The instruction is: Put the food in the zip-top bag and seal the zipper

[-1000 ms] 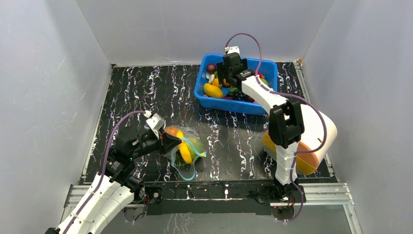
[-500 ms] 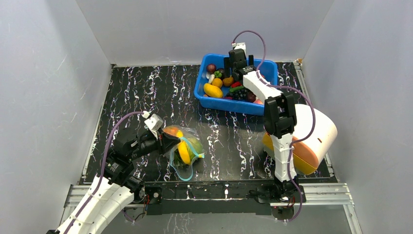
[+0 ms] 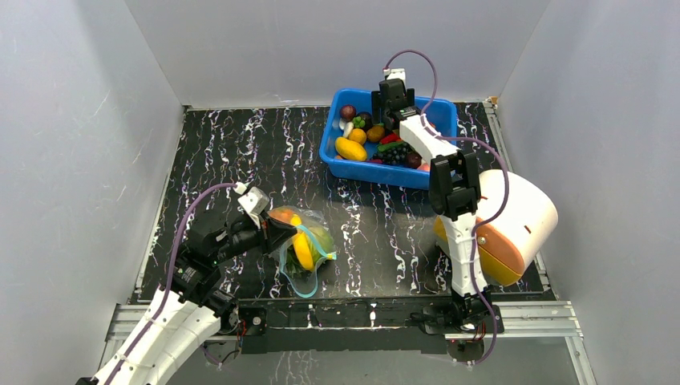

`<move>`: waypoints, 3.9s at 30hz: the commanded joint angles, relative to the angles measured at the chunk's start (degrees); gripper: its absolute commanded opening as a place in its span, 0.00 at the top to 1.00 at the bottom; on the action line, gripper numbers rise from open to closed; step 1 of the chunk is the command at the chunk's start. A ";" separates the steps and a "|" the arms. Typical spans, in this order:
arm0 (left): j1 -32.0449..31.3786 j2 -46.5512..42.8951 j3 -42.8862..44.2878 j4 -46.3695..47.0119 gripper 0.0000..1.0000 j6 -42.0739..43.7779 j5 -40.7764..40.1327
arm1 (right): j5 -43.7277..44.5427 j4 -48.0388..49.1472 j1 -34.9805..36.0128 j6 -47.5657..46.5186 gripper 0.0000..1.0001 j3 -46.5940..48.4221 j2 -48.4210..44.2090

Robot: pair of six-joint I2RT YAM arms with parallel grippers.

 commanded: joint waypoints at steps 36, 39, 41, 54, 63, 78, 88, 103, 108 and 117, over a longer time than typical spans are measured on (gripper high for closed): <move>-0.21 -2.19 0.03 1.12 1.00 0.30 -1.43 | -2.24 0.20 -0.76 0.90 0.60 2.41 -0.30; -0.21 -2.02 -0.27 1.80 1.00 -1.18 -3.02 | -5.89 0.45 -0.74 2.07 0.64 -1.71 -4.90; -0.21 -1.85 -0.10 2.49 1.00 -1.44 -3.31 | -7.15 1.37 -0.70 2.79 0.64 -5.70 -8.15; -0.16 5.16 7.56 4.37 1.00 -6.12 -8.05 | -19.85 1.44 -0.44 7.15 0.65 -26.06 -29.94; -0.20 9.19 10.55 9.82 1.00 -11.80 -7.91 | -31.37 1.93 1.11 12.31 0.62 -42.82 -50.10; -0.21 18.76 14.85 13.55 1.00 -18.06 -13.26 | -36.14 4.12 10.94 18.96 0.63 -57.71 -75.26; -0.20 18.60 12.78 13.25 1.00 -18.55 -13.58 | -36.37 7.04 18.72 23.57 0.64 -61.99 -79.89; -0.20 19.03 12.69 11.22 1.00 -19.59 -12.19 | -21.63 14.19 37.11 24.67 0.65 -66.04 -77.47; -0.21 18.81 12.73 10.53 1.00 -19.69 -11.82 | -18.81 15.88 40.22 23.43 0.66 -65.21 -73.69; -0.19 17.96 13.34 8.99 1.00 -19.93 -11.43 | -11.19 15.50 45.18 18.06 0.66 -61.21 -66.83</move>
